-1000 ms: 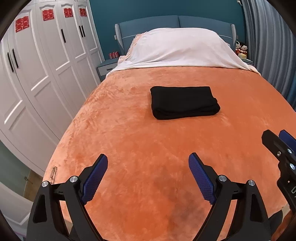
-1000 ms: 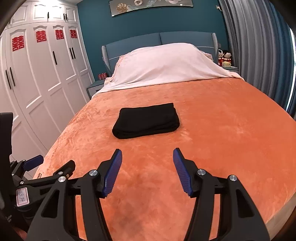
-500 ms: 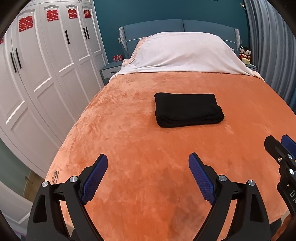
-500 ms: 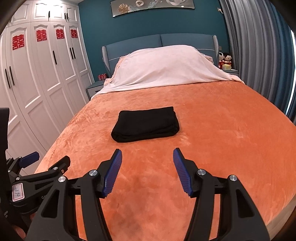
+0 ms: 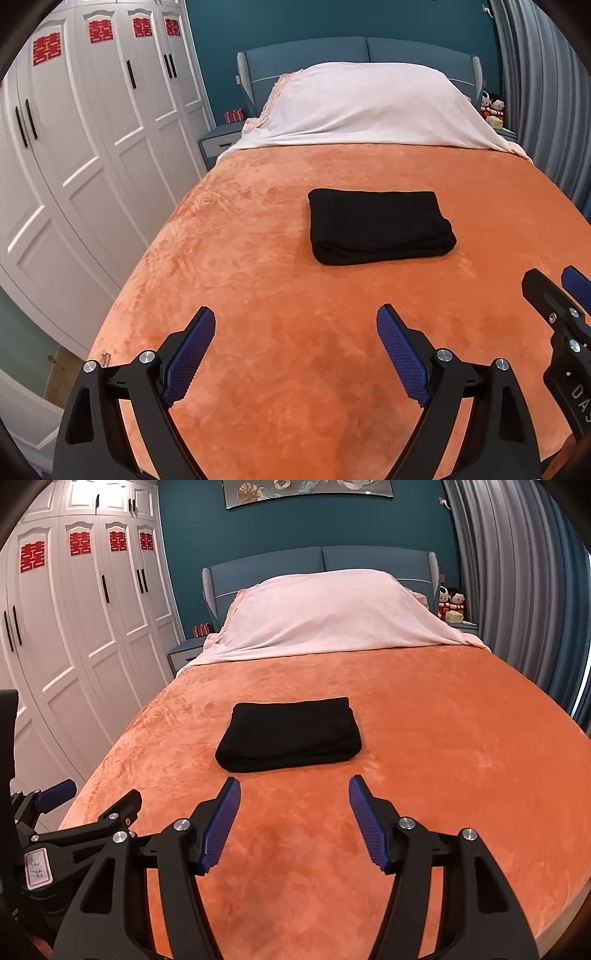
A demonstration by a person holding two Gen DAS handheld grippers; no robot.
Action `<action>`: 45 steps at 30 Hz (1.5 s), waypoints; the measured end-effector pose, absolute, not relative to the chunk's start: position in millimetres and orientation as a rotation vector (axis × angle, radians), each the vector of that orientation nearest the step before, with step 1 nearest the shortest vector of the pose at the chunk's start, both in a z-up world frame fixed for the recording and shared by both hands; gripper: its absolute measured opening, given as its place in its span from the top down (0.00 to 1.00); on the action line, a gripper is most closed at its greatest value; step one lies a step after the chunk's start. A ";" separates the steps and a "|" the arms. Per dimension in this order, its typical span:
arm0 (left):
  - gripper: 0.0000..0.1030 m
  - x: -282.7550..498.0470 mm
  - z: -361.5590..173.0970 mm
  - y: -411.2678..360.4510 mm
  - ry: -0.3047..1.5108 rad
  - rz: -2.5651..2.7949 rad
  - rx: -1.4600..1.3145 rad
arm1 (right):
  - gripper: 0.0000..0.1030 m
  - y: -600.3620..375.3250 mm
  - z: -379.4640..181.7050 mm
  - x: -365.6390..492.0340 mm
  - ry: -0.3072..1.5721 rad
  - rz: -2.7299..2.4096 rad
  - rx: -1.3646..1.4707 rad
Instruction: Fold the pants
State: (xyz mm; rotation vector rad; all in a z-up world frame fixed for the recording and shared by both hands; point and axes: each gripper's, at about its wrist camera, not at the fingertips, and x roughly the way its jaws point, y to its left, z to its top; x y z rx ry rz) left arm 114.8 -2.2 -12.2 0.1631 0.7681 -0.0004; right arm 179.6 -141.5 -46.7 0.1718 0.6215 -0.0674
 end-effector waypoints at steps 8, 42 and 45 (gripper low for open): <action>0.16 141.6 -28.4 -7.4 0.773 0.006 0.172 | 0.42 -142.3 -61.4 209.6 0.632 -0.083 0.172; 0.16 194.8 -62.3 -33.9 0.794 -0.061 0.174 | 0.33 -162.9 -106.8 245.2 0.689 -0.149 0.200; 0.16 194.4 -61.9 -32.6 0.793 -0.063 0.169 | 0.33 -162.2 -106.3 244.9 0.689 -0.146 0.199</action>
